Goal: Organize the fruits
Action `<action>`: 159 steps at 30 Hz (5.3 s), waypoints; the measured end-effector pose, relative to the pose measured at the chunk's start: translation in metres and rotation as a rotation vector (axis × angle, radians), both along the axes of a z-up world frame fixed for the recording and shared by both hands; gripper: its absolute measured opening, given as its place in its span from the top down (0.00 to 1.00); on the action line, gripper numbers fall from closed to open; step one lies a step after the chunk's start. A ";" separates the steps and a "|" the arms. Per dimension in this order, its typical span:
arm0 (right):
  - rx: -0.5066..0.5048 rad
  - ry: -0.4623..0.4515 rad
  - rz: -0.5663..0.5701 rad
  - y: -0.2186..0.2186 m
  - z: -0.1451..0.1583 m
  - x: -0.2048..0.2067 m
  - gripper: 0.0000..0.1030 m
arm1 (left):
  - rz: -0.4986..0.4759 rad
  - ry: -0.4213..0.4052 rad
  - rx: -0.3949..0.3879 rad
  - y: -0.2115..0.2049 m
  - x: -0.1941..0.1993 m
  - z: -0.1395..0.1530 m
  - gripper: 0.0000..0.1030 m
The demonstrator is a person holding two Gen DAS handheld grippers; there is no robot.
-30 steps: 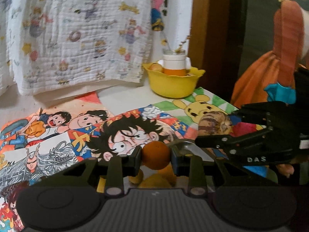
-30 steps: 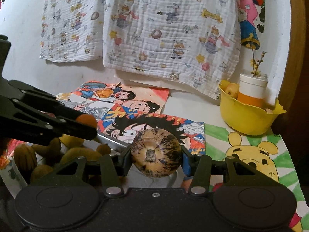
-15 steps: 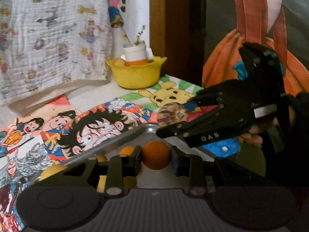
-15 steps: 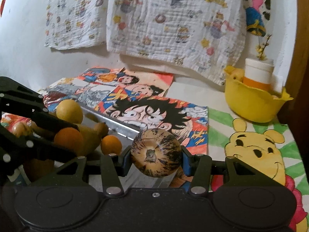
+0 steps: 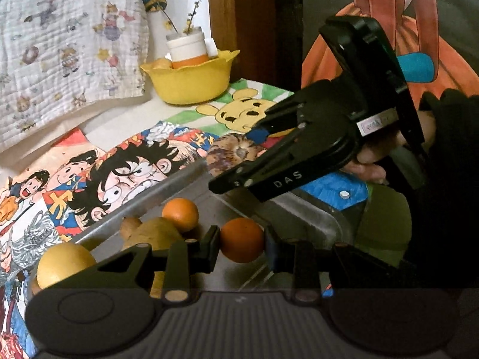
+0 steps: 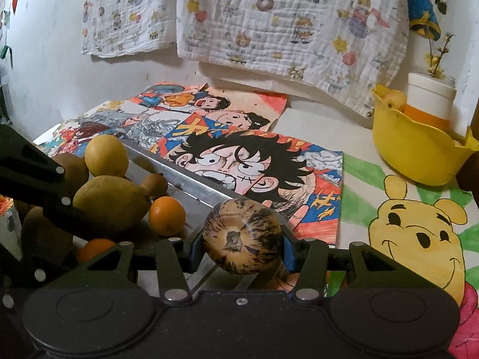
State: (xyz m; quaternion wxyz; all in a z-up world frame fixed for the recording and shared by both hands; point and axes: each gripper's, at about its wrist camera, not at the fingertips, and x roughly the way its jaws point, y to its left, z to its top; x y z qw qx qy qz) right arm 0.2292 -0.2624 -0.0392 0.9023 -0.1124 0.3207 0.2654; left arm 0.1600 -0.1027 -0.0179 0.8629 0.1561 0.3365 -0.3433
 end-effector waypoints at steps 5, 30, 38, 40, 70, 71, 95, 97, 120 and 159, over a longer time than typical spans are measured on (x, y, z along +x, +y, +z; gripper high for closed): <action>-0.018 0.010 0.027 0.005 -0.001 0.003 0.49 | 0.013 0.026 0.019 -0.002 0.004 -0.003 0.67; -0.053 0.014 0.060 0.010 -0.005 0.004 0.49 | 0.043 0.073 0.057 -0.002 0.010 -0.008 0.65; -0.025 0.021 0.040 0.005 -0.002 0.004 0.47 | 0.060 0.069 0.061 -0.002 0.008 -0.007 0.65; -0.025 0.018 0.036 0.004 -0.001 0.002 0.46 | 0.063 0.063 0.055 -0.001 0.007 -0.005 0.65; 0.040 -0.068 -0.066 -0.007 0.033 -0.058 0.07 | 0.367 0.015 -0.289 0.075 -0.038 0.036 0.13; 0.048 -0.068 -0.074 -0.007 0.033 -0.061 0.06 | 0.388 0.014 -0.304 0.078 -0.040 0.035 0.09; 0.324 -0.041 -0.251 0.006 0.036 -0.182 0.01 | 0.730 -0.155 -0.220 0.102 -0.138 0.035 0.00; 0.329 -0.023 -0.248 0.007 0.033 -0.188 0.01 | 0.747 -0.168 -0.205 0.102 -0.148 0.032 0.00; 0.233 -0.129 -0.235 0.018 0.021 -0.218 0.01 | 0.809 -0.145 -0.154 0.108 -0.177 0.019 0.00; 0.223 -0.105 -0.214 0.021 0.018 -0.217 0.01 | 0.802 -0.134 -0.148 0.107 -0.178 0.016 0.00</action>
